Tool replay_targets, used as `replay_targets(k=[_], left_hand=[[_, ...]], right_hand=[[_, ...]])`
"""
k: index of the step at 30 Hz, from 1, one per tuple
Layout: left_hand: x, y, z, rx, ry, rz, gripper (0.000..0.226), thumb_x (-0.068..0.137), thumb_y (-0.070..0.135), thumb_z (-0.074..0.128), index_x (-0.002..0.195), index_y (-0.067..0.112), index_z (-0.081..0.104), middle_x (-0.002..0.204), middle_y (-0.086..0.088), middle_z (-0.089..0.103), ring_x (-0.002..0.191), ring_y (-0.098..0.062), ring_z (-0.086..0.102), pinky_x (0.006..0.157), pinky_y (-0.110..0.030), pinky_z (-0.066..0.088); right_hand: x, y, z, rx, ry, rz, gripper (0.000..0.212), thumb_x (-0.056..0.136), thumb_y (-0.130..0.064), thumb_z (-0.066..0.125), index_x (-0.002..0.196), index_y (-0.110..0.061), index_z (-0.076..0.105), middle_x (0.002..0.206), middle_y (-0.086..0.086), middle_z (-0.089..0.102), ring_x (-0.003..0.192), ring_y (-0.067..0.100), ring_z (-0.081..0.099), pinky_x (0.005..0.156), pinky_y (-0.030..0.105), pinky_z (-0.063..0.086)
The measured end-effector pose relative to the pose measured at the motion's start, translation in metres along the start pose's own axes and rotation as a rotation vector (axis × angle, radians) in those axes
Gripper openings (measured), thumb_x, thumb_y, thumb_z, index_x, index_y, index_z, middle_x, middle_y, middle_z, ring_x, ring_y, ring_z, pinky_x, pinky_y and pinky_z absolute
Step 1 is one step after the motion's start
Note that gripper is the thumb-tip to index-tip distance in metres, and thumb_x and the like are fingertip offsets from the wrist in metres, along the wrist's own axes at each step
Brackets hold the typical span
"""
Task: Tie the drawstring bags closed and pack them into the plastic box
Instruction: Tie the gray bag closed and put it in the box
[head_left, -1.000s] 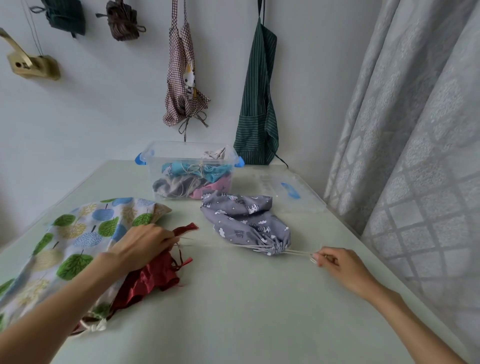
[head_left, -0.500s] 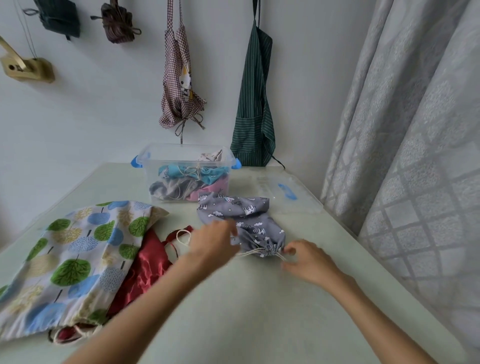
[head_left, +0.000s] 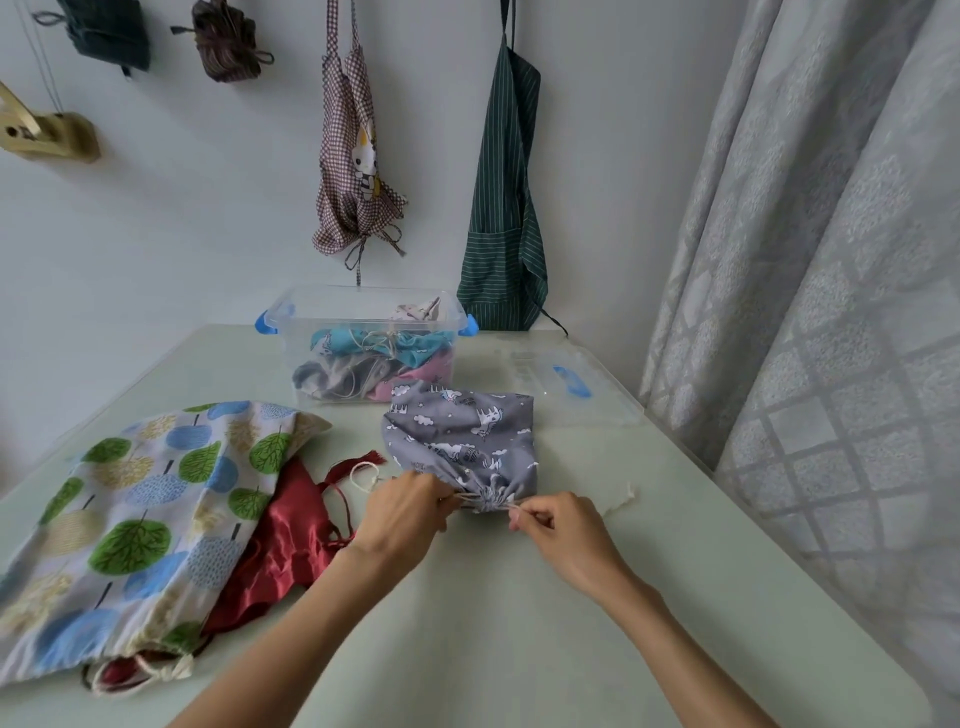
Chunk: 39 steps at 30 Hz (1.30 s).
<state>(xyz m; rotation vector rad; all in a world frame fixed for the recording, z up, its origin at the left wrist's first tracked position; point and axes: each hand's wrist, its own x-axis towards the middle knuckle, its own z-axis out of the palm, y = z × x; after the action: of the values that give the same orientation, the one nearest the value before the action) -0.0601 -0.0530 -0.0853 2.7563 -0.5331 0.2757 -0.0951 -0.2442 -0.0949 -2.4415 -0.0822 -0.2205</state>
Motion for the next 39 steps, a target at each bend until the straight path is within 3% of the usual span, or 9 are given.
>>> replay_targets(k=[4, 8, 13, 17, 19, 25, 29, 33, 39], left_hand=[[-0.019, -0.010, -0.010, -0.108, 0.043, -0.202, 0.037, 0.087, 0.033, 0.062, 0.123, 0.032, 0.053, 0.090, 0.009, 0.072, 0.087, -0.018, 0.068, 0.072, -0.031, 0.051], [-0.038, -0.005, -0.024, -0.097, 0.103, -0.321, 0.025, 0.093, 0.043, 0.049, 0.095, 0.023, 0.064, 0.090, 0.007, 0.069, 0.085, -0.021, 0.066, 0.066, -0.026, 0.046], [-0.026, 0.027, -0.017, -0.910, -0.279, -0.593, 0.041, 0.101, 0.034, 0.033, 0.095, 0.007, 0.062, 0.072, 0.002, 0.065, 0.039, 0.001, 0.057, 0.048, -0.015, 0.036], [-0.017, 0.039, -0.003, -1.407, -0.048, -0.876, 0.030, 0.097, 0.022, 0.049, 0.071, 0.009, 0.056, 0.051, 0.001, 0.057, 0.033, -0.005, 0.048, 0.037, -0.010, 0.031], [-0.018, 0.042, -0.001, -1.532, 0.093, -0.937, 0.025, 0.093, 0.014, 0.058, 0.068, 0.010, 0.058, 0.041, 0.004, 0.056, 0.029, 0.000, 0.047, 0.036, -0.009, 0.034], [-0.029, 0.038, -0.007, -1.341, 0.503, -0.797, 0.011, 0.083, 0.027, 0.071, 0.085, 0.016, 0.070, 0.067, 0.004, 0.065, 0.061, -0.010, 0.059, 0.063, -0.029, 0.051], [-0.015, 0.021, -0.022, -1.205, 0.581, -0.581, 0.022, 0.085, 0.039, 0.066, 0.068, 0.027, 0.073, 0.069, -0.003, 0.071, 0.068, -0.016, 0.062, 0.075, -0.035, 0.054], [0.027, 0.005, -0.042, -1.356, 0.539, -0.484, 0.018, 0.093, 0.021, 0.058, 0.083, 0.016, 0.072, 0.074, -0.001, 0.069, 0.068, -0.011, 0.062, 0.060, -0.012, 0.051], [0.091, -0.013, -0.049, -1.631, 0.413, -0.402, 0.025, 0.100, 0.011, 0.041, 0.108, -0.002, 0.061, 0.100, -0.011, 0.068, 0.091, -0.015, 0.067, 0.087, -0.026, 0.054]], right_hand=[[-0.003, -0.011, 0.011, -0.023, -0.041, 0.048, 0.031, 0.086, -0.036, 0.062, 0.055, -0.038, 0.058, 0.041, -0.024, 0.051, 0.043, -0.002, 0.048, 0.054, 0.016, 0.035], [-0.011, -0.013, 0.009, -0.011, -0.007, 0.042, 0.024, 0.085, -0.036, 0.062, 0.062, -0.028, 0.067, 0.047, -0.011, 0.056, 0.050, 0.009, 0.051, 0.051, 0.017, 0.033], [-0.020, -0.026, 0.013, -0.104, 0.033, -0.040, 0.032, 0.086, -0.035, 0.059, 0.073, -0.006, 0.060, 0.055, 0.010, 0.050, 0.064, 0.032, 0.044, 0.057, 0.032, 0.038], [-0.029, -0.034, 0.009, -0.219, 0.031, -0.037, 0.031, 0.090, -0.034, 0.054, 0.065, -0.016, 0.048, 0.059, 0.004, 0.052, 0.070, 0.035, 0.045, 0.062, 0.035, 0.040], [-0.031, -0.037, 0.007, -0.275, 0.069, -0.046, 0.011, 0.091, -0.035, 0.053, 0.088, -0.024, 0.053, 0.081, 0.003, 0.067, 0.087, 0.035, 0.059, 0.066, 0.034, 0.040], [-0.021, -0.050, -0.001, -0.357, 0.128, -0.241, 0.046, 0.095, -0.039, 0.048, 0.140, -0.040, 0.035, 0.099, 0.005, 0.071, 0.094, 0.031, 0.064, 0.074, 0.035, 0.047], [0.002, -0.061, -0.008, -0.337, 0.109, -0.247, 0.034, 0.095, -0.038, 0.049, 0.129, -0.039, 0.053, 0.116, 0.004, 0.067, 0.106, 0.032, 0.058, 0.078, 0.033, 0.045], [0.045, -0.071, -0.026, -0.251, 0.109, -0.223, 0.020, 0.095, -0.034, 0.050, 0.100, -0.025, 0.067, 0.071, 0.000, 0.060, 0.078, 0.032, 0.050, 0.058, 0.032, 0.037], [0.114, -0.072, -0.018, -0.219, -0.025, -0.133, 0.032, 0.093, -0.035, 0.051, 0.074, -0.015, 0.066, 0.052, -0.002, 0.044, 0.059, 0.022, 0.044, 0.054, 0.030, 0.031]])
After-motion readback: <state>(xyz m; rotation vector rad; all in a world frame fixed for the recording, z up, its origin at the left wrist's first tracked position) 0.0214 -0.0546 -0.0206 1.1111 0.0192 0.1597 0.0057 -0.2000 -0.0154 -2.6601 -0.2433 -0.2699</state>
